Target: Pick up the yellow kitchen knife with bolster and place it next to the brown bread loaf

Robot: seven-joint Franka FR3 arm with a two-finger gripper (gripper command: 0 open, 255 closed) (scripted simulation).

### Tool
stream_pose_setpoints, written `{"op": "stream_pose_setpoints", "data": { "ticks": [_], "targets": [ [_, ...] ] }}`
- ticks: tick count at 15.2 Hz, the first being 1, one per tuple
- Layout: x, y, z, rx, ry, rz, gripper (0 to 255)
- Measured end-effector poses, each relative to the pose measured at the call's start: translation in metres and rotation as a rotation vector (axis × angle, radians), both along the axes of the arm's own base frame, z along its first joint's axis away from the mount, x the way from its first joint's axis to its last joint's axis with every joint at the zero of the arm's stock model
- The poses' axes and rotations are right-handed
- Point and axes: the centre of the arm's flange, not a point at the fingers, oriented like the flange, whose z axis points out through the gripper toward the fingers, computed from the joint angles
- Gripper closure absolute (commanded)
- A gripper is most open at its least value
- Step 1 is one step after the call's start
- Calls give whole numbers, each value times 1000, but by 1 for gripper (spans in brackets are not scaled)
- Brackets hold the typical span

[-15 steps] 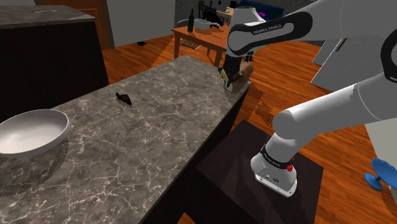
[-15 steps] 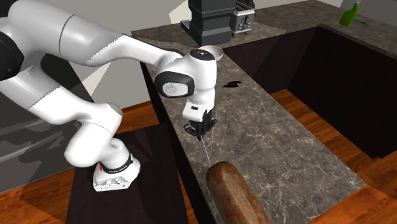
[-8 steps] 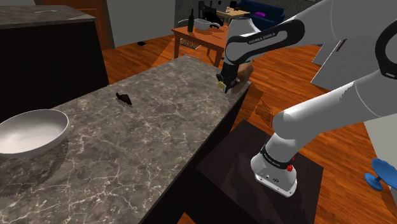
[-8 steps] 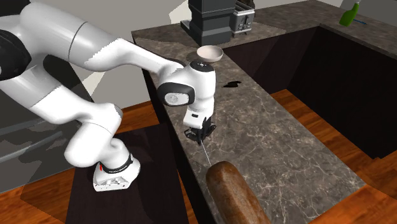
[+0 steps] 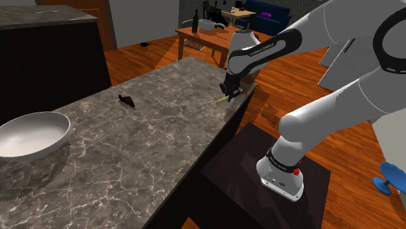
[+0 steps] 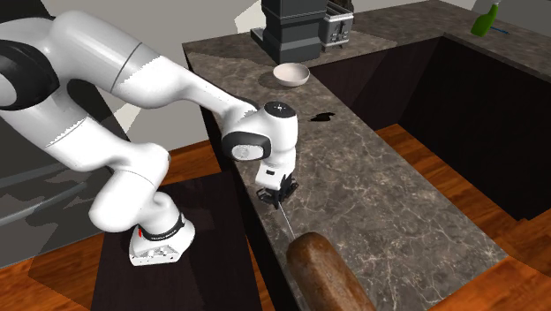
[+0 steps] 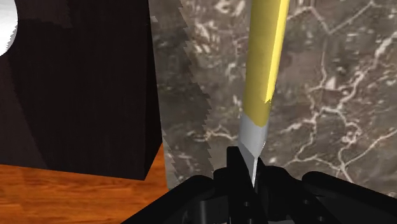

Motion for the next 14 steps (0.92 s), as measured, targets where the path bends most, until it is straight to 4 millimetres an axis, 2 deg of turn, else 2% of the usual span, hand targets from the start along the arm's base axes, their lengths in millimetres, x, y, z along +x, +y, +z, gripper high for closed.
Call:
{"op": "stream_pose_setpoints", "data": {
  "ticks": [7, 8, 14],
  "targets": [
    [1, 0, -6, 0, 0, 0, 255],
    [1, 0, -6, 0, 0, 0, 0],
    [1, 0, -6, 0, 0, 0, 0]
  ]
}}
